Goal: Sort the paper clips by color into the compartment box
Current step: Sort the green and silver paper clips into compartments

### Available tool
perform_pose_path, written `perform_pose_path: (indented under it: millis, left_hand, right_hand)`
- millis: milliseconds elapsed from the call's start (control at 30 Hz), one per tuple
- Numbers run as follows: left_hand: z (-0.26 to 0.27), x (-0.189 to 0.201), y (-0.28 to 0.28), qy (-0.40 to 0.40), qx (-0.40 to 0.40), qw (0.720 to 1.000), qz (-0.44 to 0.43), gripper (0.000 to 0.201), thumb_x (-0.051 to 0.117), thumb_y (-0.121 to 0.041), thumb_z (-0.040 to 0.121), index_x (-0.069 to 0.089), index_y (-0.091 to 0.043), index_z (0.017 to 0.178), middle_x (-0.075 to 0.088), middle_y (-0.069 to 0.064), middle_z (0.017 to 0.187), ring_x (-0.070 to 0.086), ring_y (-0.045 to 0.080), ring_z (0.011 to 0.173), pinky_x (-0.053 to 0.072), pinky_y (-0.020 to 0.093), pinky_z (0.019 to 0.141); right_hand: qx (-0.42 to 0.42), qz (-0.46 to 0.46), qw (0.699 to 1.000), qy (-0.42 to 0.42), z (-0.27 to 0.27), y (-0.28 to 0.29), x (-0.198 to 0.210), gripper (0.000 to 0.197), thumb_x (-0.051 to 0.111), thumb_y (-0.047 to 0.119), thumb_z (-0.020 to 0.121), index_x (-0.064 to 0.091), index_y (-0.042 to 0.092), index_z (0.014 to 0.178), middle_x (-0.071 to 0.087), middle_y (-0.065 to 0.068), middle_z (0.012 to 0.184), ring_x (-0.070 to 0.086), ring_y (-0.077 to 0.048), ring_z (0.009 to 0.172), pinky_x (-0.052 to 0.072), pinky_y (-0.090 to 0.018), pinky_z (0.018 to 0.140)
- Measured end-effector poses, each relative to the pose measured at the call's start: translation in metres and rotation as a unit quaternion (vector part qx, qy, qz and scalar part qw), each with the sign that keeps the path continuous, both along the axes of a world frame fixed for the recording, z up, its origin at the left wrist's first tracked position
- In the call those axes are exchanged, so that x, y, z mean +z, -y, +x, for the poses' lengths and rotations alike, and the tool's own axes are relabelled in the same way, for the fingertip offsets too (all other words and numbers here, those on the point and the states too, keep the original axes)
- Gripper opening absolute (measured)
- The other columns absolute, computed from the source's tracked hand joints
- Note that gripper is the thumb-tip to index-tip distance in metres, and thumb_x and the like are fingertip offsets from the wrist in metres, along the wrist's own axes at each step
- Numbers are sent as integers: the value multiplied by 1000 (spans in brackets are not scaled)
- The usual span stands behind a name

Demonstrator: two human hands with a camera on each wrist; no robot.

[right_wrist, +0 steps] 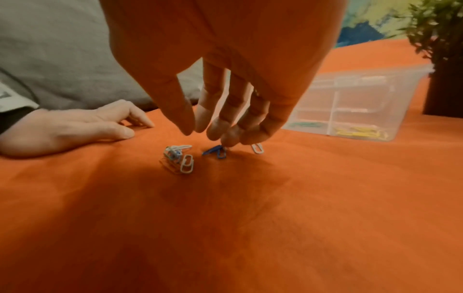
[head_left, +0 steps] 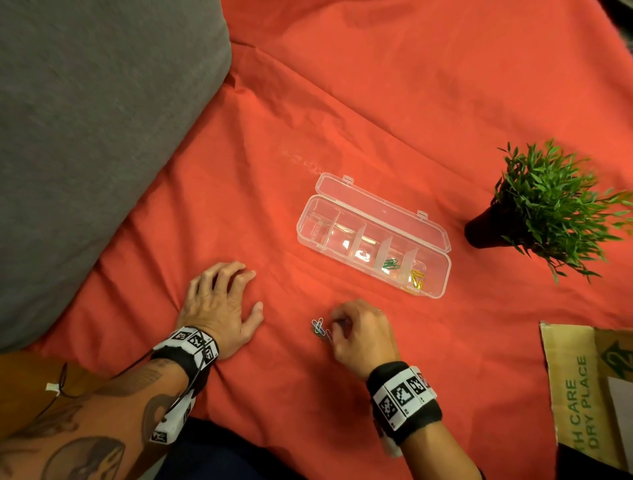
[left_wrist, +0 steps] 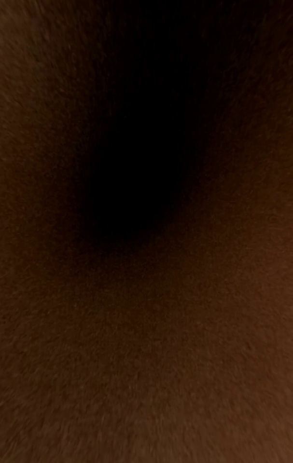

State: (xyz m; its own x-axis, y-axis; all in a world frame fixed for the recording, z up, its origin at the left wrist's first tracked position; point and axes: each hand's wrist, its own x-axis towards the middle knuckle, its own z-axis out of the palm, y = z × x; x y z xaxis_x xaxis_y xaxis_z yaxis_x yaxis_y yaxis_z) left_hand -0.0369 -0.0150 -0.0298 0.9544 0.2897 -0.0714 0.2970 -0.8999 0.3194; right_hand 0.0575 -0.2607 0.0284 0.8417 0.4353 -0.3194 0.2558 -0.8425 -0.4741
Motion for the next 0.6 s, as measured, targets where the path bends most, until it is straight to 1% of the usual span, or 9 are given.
perform_pose_path:
  millis: [67, 133, 200, 300, 367, 433, 467, 533, 600]
  left_hand:
    - [0, 0, 0, -2, 1, 1000, -1, 62, 52, -57, 80, 55, -24, 132, 50, -2, 142, 43, 30, 133, 38, 53, 105]
    - [0, 0, 0, -3, 0, 1000, 1, 62, 52, -57, 80, 55, -24, 132, 49, -2, 142, 43, 30, 133, 38, 53, 105]
    - [-1, 0, 0, -3, -2, 1000, 3, 62, 52, -57, 80, 55, -24, 132, 49, -2, 142, 43, 30, 132, 37, 52, 105]
    - [-1, -1, 0, -5, -2, 1000, 6, 62, 51, -58, 80, 55, -24, 132, 49, -2, 142, 43, 30, 133, 36, 52, 105]
    - [0, -1, 0, -8, -4, 1000, 8, 63, 50, -59, 81, 54, -24, 133, 49, -1, 142, 43, 30, 133, 36, 51, 105]
    - [0, -1, 0, -9, -4, 1000, 8, 63, 50, -59, 81, 53, -25, 134, 49, -2, 142, 42, 30, 133, 35, 51, 106]
    - [0, -1, 0, -9, -4, 1000, 7, 63, 50, -59, 81, 53, -25, 133, 49, -2, 142, 42, 30, 133, 35, 51, 106]
    - [0, -1, 0, -10, -3, 1000, 4, 63, 50, -59, 81, 54, -24, 133, 49, -2, 142, 43, 30, 134, 35, 51, 106]
    - [0, -1, 0, -11, -1, 1000, 2, 63, 50, -59, 81, 54, -24, 133, 49, -2, 142, 42, 30, 134, 36, 52, 106]
  right_hand:
    - [48, -22, 999, 1, -6, -4, 4, 12, 59, 32, 76, 62, 26, 86, 61, 10, 87, 61, -18, 82, 51, -32, 70]
    - [96, -55, 994, -2, -12, -10, 5, 16, 57, 35, 79, 58, 25, 91, 61, 6, 91, 62, -24, 85, 50, -35, 67]
    - [123, -66, 990, 10, -16, -15, 3, 12, 54, 29, 82, 52, 23, 92, 63, 0, 90, 63, -32, 85, 47, -37, 63]
    - [104, -67, 992, -6, -17, -20, 0, 11, 49, 23, 81, 52, 22, 92, 66, -3, 87, 64, -36, 82, 49, -39, 62]
    - [55, -57, 996, -50, -15, -19, 0, 15, 49, 25, 78, 57, 23, 91, 70, 0, 80, 67, -30, 77, 53, -37, 64]
    - [-16, -11, 994, -104, -12, -15, 1, 17, 50, 26, 76, 63, 28, 88, 68, 5, 67, 65, -15, 63, 54, -27, 62]
    - [-45, 13, 992, -121, -11, -13, 2, 17, 52, 23, 76, 66, 29, 85, 66, 8, 61, 62, -9, 57, 51, -22, 59]
    - [-78, 58, 985, -142, -8, -7, 5, 20, 58, 13, 80, 72, 26, 84, 62, 17, 55, 58, -3, 54, 41, -10, 54]
    - [-95, 93, 977, -167, -6, 0, 7, 24, 59, 5, 85, 76, 21, 90, 60, 24, 55, 56, 2, 56, 37, -8, 55]
